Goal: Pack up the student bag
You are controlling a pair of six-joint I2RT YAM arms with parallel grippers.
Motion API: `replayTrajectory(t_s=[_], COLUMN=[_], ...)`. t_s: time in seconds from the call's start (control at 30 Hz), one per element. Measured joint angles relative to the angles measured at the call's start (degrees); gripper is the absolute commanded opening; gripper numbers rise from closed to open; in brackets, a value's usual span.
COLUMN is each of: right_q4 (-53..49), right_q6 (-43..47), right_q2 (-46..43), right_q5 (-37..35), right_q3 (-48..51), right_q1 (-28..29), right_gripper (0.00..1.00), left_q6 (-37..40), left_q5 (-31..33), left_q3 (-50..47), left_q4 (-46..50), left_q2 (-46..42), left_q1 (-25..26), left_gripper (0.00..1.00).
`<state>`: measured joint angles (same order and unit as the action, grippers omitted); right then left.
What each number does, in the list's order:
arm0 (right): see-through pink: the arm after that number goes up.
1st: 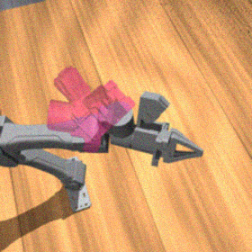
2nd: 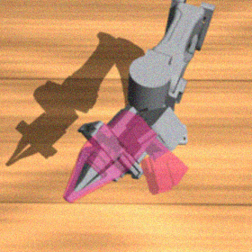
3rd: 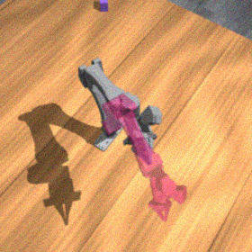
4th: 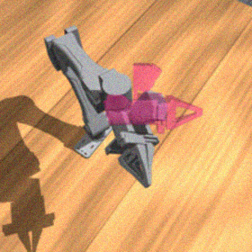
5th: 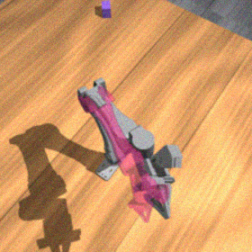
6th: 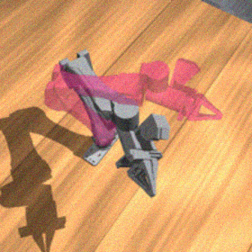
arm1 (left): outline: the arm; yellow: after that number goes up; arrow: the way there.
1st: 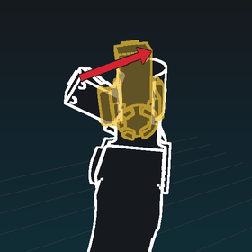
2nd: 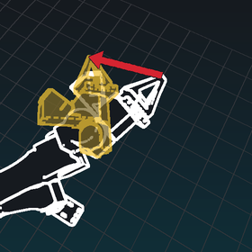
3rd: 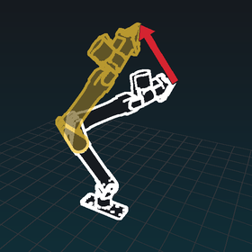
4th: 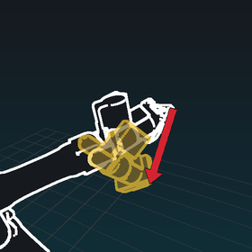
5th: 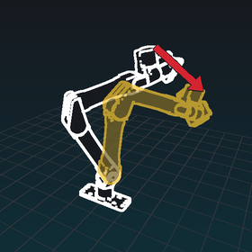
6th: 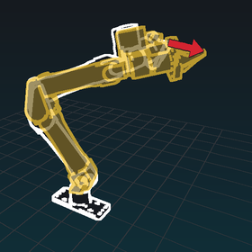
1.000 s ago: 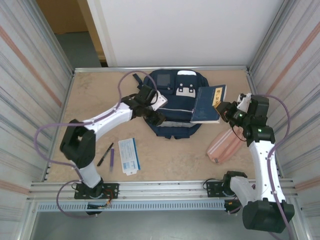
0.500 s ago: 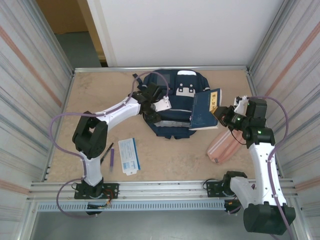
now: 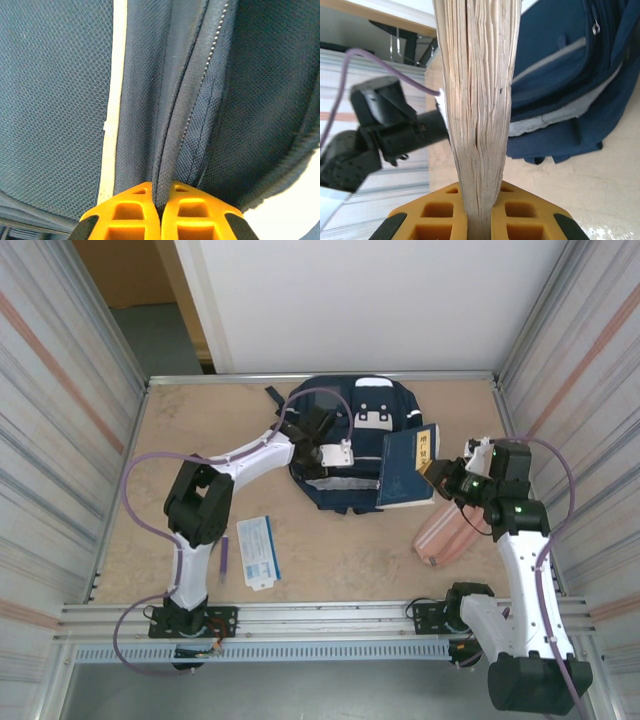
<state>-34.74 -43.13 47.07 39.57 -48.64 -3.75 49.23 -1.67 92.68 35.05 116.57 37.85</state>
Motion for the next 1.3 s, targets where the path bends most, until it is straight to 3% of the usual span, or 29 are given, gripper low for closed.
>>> replayTrajectory(t_s=[0.2,0.37,0.53,0.73,0.93,1.3], right_q4=[-6.38,-9.92,-6.38,8.85,25.59,43.91], right_q6=[4.44,8.26,6.56,-4.33,-13.16,-15.8], right_q2=[-0.5,1.97,2.69,6.99,22.12,41.77], right_q5=[2.19,7.02,12.28,12.9,11.69,7.61], right_q3=[2.84,2.93,4.37,10.64,9.66,2.19], right_q1=[1.51,8.5,16.06,19.19,20.35,20.96], right_gripper=[0.0,0.0,0.0,0.0,0.0,0.0], left_q6=[-4.24,-11.93,-20.22,-25.92,-27.58,-27.5], left_q5=[-3.17,-7.56,-11.17,-17.29,-20.65,-25.16], left_q3=[0.87,2.8,6.34,8.2,7.76,5.01], left_q4=[1.49,3.8,4.98,7.41,8.07,6.67], left_q2=[-4.28,-11.28,-17.07,-18.16,-18.16,-18.75], left_q1=[-1.14,-4.59,-8.07,-8.63,-8.13,-7.19], left_gripper=[0.0,0.0,0.0,0.0,0.0,0.0])
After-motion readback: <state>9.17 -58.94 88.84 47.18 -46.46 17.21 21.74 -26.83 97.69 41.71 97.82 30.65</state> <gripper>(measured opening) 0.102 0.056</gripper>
